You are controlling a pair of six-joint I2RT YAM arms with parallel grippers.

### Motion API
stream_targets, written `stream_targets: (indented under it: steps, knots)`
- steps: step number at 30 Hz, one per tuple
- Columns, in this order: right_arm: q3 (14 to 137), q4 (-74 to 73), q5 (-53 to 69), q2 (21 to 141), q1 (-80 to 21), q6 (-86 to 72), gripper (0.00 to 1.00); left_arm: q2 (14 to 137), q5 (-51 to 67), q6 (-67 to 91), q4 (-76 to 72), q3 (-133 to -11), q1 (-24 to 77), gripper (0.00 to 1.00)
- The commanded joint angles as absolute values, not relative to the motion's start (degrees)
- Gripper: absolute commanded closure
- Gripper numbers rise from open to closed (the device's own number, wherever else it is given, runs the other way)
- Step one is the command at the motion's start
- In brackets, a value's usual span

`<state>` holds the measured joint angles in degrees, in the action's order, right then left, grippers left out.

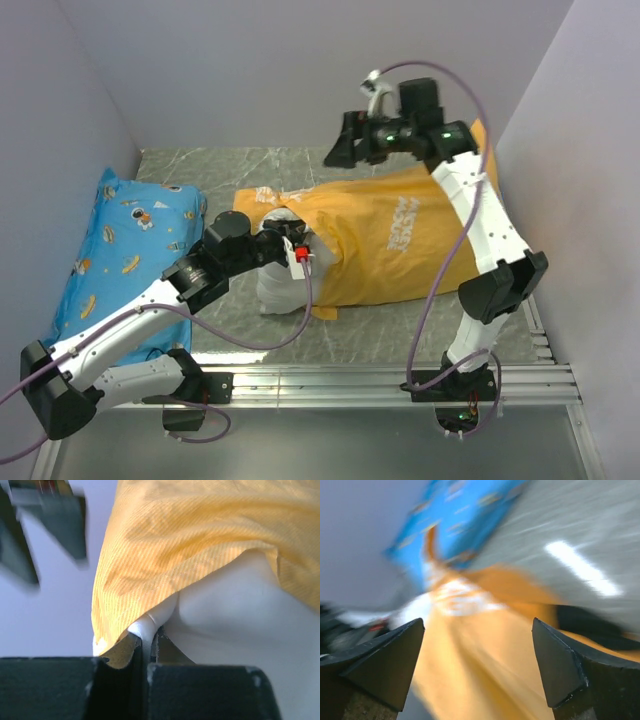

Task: Put the pillow into the pillowcase

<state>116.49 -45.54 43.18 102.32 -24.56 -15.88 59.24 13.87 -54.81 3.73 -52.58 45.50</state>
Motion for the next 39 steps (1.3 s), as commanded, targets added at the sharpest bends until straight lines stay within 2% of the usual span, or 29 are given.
stream_targets:
  steps: [1, 5, 6, 8, 9, 11, 12, 13, 15, 20, 23, 28, 30, 31, 33, 35, 36, 37, 39]
  knots:
    - [123.7, -58.2, 23.1, 97.4, -20.8, 5.0, 0.04, 58.4, 17.9, -55.5, -1.8, -52.6, 45.1, 1.00]
    - [111.9, -63.4, 15.9, 98.2, -20.7, 9.9, 0.06, 59.3, 18.5, -55.5, -2.1, -53.4, 44.6, 1.00]
    - [110.5, -64.7, 17.6, 98.9, -20.7, 10.2, 0.24, 59.5, 18.5, -55.6, -2.2, -54.0, 44.6, 1.00]
    - [107.1, -65.0, 23.7, 98.4, -21.0, 9.9, 0.48, 59.9, 18.5, -55.3, -2.5, -54.2, 44.3, 1.00]
    - [106.6, -64.3, 26.2, 97.2, -21.3, 8.8, 0.69, 60.1, 18.7, -55.3, -2.5, -54.5, 44.2, 1.00]
    - [109.3, -62.8, 33.4, 97.2, -22.1, 7.1, 0.83, 60.6, 19.1, -54.8, -3.2, -54.7, 44.2, 1.00]
    - [111.3, -63.0, 35.8, 98.3, -22.8, 6.0, 0.93, 60.9, 19.2, -54.6, -3.4, -54.8, 44.2, 1.00]
    - [115.0, -62.3, 38.1, 98.4, -25.2, 5.4, 0.97, 61.6, 19.3, -54.5, -3.4, -55.0, 44.3, 1.00]
    - [118.3, -60.1, 43.3, 98.5, -27.8, 1.5, 1.00, 62.7, 19.7, -53.5, -4.5, -56.2, 44.2, 1.00]
    - [126.2, -46.6, 51.8, 99.8, -35.5, -13.8, 1.00, 66.4, 20.0, -52.5, -6.1, -59.7, 44.2, 1.00]
    - [120.1, -38.3, 53.1, 98.1, -36.1, -23.4, 1.00, 67.4, 20.3, -52.1, -6.9, -61.2, 44.2, 1.00]
    - [105.9, -31.5, 52.8, 96.2, -36.1, -28.6, 1.00, 66.6, 20.3, -51.6, -7.8, -59.5, 44.2, 1.00]
    - [105.1, -25.9, 56.4, 97.5, -36.3, -39.2, 1.00, 66.3, 21.0, -51.1, -7.8, -58.8, 44.2, 0.99]
    - [110.9, -21.0, 57.6, 98.3, -36.3, -42.3, 1.00, 65.8, 21.2, -50.7, -8.1, -58.6, 44.2, 1.00]
    - [119.4, -26.9, 50.5, 101.1, -36.0, -35.6, 1.00, 65.3, 21.3, -49.8, -8.1, -58.6, 44.2, 1.00]
    - [122.8, -23.6, 55.6, 101.3, -37.6, -42.8, 1.00, 64.9, 21.4, -50.7, -7.8, -58.2, 44.1, 1.00]
    - [124.4, -26.7, 48.3, 100.6, -38.7, -32.6, 1.00, 64.5, 21.4, -50.7, -8.5, -57.7, 44.1, 1.00]
    - [123.4, -31.3, 44.6, 99.9, -39.9, -29.0, 1.00, 64.2, 21.8, -50.7, -8.9, -57.3, 43.9, 1.00]
    - [119.5, -29.6, 51.7, 99.5, -39.8, -32.0, 1.00, 64.2, 22.3, -50.9, -7.9, -57.0, 43.9, 1.00]
